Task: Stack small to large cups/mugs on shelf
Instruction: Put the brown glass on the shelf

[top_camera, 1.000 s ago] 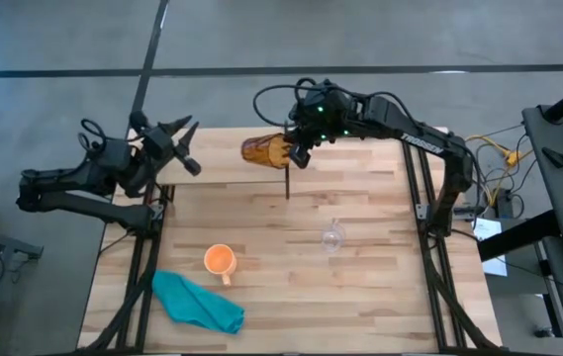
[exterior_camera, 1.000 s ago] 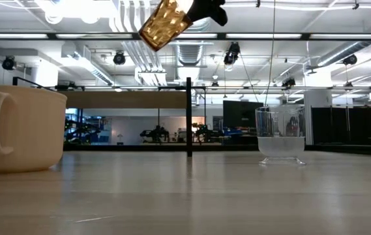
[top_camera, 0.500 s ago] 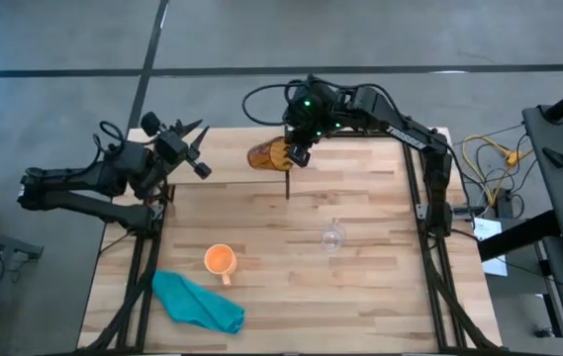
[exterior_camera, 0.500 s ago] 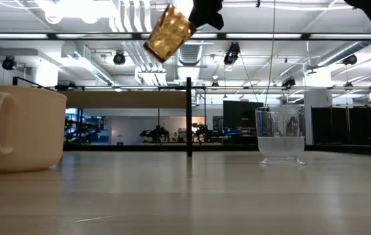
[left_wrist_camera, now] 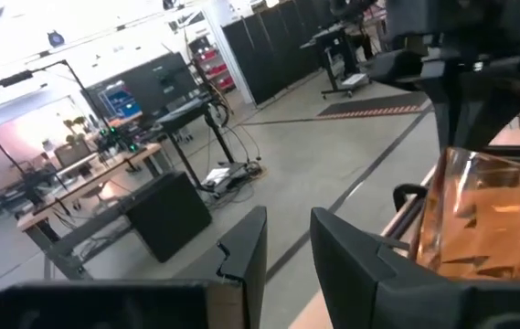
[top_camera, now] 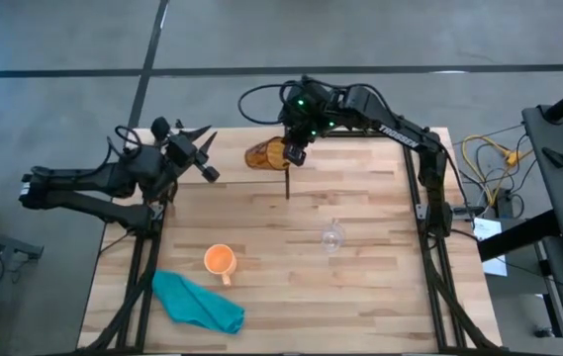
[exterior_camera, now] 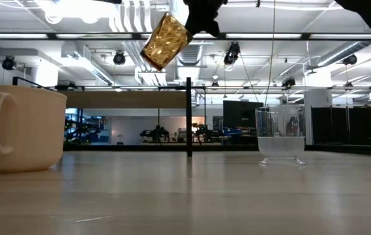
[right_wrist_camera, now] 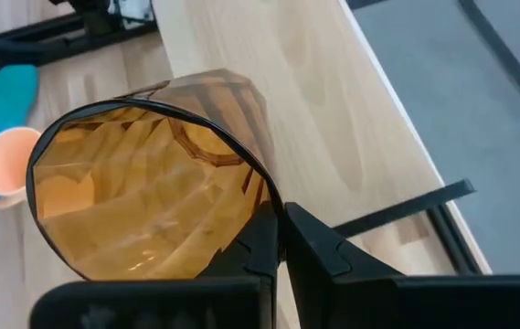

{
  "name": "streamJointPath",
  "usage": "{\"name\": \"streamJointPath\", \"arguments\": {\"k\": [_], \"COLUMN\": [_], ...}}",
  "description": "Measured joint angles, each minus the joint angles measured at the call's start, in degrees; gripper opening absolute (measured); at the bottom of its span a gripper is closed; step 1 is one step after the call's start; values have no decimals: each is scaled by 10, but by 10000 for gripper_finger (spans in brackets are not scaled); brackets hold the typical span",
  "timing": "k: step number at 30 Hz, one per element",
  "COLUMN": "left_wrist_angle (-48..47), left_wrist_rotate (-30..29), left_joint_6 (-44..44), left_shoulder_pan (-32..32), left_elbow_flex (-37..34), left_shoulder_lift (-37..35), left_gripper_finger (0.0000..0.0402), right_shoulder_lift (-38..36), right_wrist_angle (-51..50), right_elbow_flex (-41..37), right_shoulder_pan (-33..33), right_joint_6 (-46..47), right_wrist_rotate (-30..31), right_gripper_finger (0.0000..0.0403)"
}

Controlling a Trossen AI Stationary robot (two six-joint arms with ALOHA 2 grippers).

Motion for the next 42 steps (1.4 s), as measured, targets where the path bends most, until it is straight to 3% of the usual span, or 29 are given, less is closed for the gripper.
{"name": "streamJointPath", "arguments": {"k": [8, 14, 18, 27, 34, 42], "left_wrist_angle": [-1, 0, 0, -156, -242, -244], "left_wrist_rotate": [13, 98, 141, 349, 518, 588], "left_joint_6": [4, 3, -6, -136, -71, -71], "left_shoulder_pan": [-1, -2, -2, -4, -6, -7], "left_elbow_flex": [15, 30, 47, 118, 133, 144], "left_shoulder_lift": [22, 27, 33, 69, 88, 91], "left_gripper_finger": [74, 74, 74, 74, 74, 74], "right_shoulder_lift": [-23, -24, -19, 23, 79, 119], "right_wrist_angle": [-59, -177, -186, -203, -204, -204], "right_elbow_flex": [1, 1, 1, 0, 0, -1], "right_shoulder_pan": [21, 66, 94, 115, 117, 117], "right_joint_6": [41, 76, 86, 96, 74, 68], "right_wrist_rotate": [-36, -37, -37, -36, -48, -68], "right_gripper_finger": [9, 8, 9, 9, 9, 9]}}
